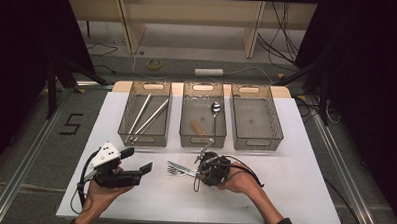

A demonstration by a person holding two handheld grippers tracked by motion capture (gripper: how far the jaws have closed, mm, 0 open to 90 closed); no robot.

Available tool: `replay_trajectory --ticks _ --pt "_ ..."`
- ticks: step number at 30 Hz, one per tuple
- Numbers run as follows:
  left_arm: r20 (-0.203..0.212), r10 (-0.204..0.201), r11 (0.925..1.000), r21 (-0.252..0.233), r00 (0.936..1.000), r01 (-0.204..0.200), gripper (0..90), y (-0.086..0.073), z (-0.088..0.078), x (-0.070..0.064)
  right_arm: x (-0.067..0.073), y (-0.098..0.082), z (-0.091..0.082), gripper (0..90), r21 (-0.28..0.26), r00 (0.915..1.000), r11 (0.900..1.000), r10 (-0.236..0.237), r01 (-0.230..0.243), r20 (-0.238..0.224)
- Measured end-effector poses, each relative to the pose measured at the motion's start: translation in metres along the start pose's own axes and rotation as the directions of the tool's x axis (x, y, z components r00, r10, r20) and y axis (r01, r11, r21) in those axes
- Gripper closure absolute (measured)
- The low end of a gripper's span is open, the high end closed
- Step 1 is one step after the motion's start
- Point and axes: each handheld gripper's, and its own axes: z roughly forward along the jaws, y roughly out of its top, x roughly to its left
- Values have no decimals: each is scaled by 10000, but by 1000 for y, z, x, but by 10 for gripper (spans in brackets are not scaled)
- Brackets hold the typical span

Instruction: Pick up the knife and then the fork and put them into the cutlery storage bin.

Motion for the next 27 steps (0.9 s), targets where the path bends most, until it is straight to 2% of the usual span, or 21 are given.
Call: replay_trajectory --ticks 16,27 --pt "-3 18 10000 -1 10000 -18 162 0 0 0 3 3 0 767 181 9999 9998 -110 109 87" --pt "-26 29 10000 -2 10000 -29 162 0 -1 0 0 1 -5 771 -2 9997 10000 92 -92 -225"
